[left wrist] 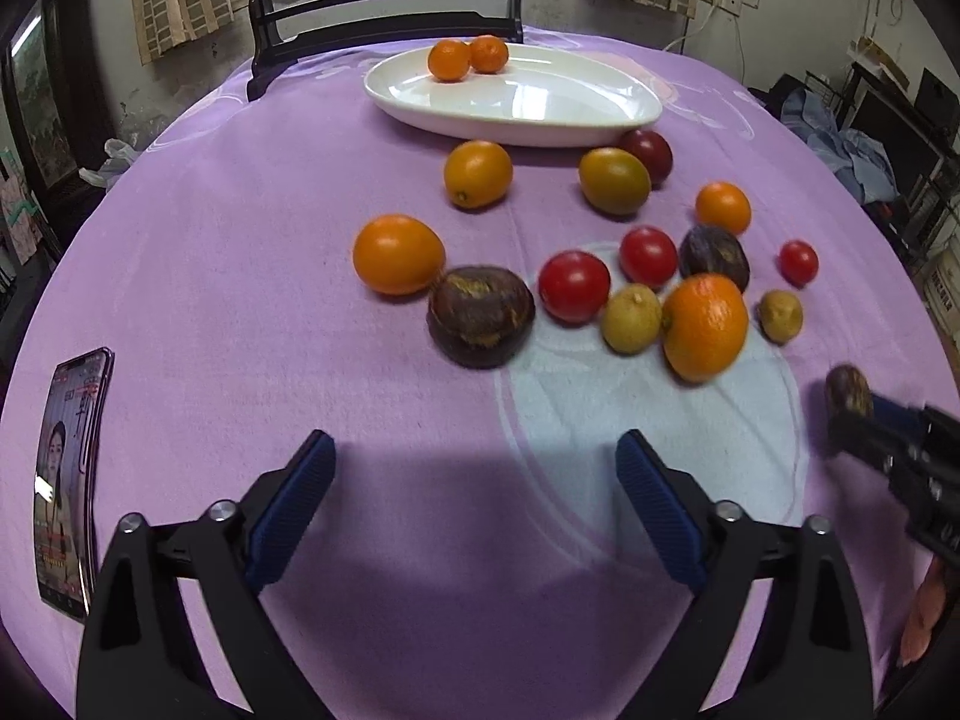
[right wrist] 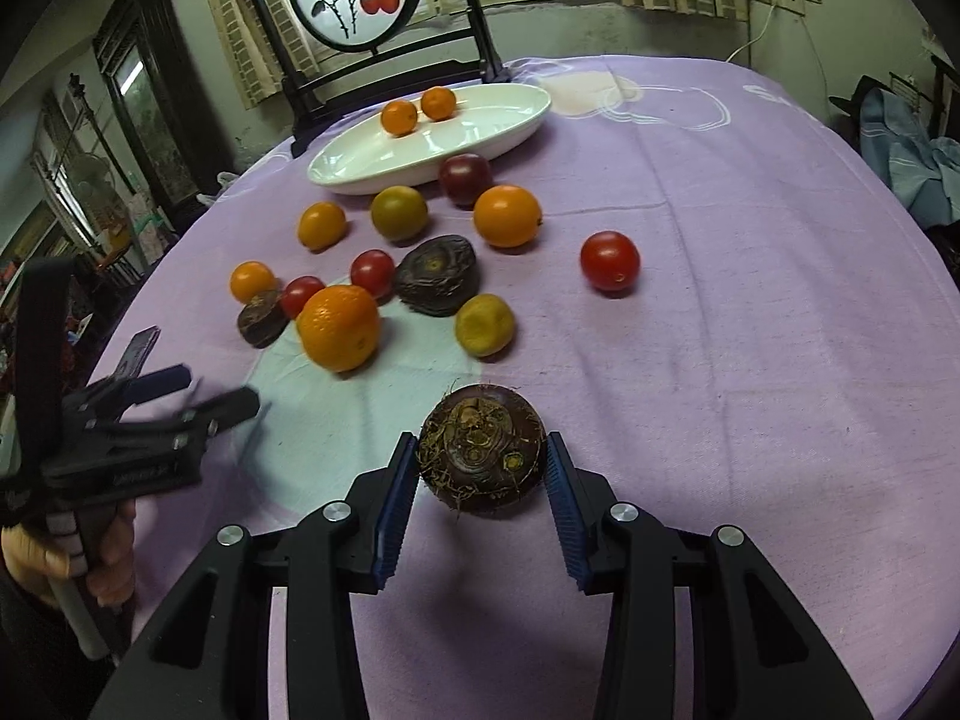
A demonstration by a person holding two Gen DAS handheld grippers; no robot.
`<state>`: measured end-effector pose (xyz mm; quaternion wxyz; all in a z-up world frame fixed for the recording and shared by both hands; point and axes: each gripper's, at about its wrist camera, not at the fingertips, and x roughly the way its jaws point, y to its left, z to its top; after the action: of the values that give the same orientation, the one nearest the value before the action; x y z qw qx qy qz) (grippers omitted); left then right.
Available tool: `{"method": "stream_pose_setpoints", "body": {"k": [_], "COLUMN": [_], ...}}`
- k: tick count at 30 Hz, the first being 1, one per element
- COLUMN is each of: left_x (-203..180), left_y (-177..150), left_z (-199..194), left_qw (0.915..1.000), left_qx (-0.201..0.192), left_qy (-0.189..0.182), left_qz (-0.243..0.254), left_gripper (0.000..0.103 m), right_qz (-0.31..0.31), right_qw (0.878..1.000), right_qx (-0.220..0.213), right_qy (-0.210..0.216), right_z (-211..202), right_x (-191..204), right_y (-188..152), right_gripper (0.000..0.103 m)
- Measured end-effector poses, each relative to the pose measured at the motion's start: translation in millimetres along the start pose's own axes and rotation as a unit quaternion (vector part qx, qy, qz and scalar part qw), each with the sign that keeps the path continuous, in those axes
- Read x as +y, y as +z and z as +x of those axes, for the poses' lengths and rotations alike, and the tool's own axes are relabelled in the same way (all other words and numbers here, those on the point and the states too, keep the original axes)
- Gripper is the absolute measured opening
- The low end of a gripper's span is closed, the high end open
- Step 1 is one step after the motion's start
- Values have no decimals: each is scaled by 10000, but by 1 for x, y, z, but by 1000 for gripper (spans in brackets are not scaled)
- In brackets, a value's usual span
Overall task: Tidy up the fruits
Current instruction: 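Grasp a dark brown fruit with the right tool while the left tool grasps another, then carry both dark brown fruits to the white plate and release them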
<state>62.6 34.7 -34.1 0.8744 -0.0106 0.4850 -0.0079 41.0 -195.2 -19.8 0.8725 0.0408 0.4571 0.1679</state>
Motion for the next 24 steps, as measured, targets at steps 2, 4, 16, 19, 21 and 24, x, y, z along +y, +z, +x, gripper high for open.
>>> {"method": "stream_pose_setpoints", "body": {"k": [2, 4, 16, 19, 21, 24], "left_x": [4, 4, -10, -15, -22, -27], "left_y": [6, 10, 39, 42, 39, 30], "left_z": [4, 10, 29, 30, 27, 19], "left_qw": [9999, 9999, 9995, 9995, 9992, 9989], "left_qx": [76, 121, 225, 162, 116, 132], "left_qy": [-8, 43, 99, 113, 125, -62], "left_qz": [-65, -23, 178, 243, 369, 445], "left_gripper": [83, 79, 58, 50, 40, 40], "right_qz": [-27, -56, -277, -276, -273, -311], "right_qw": [10000, 9999, 9992, 9993, 9993, 9993], "right_qx": [-11, -16, 15, -1, -3, -55], "right_qy": [51, 98, 284, 257, 240, 219], "right_z": [-2, -3, -1, -3, -5, -13], "right_x": [1, 2, 10, 11, 13, 17], "right_y": [-2, -2, -5, -6, -7, -10], "right_gripper": [43, 43, 43, 43, 43, 43]}}
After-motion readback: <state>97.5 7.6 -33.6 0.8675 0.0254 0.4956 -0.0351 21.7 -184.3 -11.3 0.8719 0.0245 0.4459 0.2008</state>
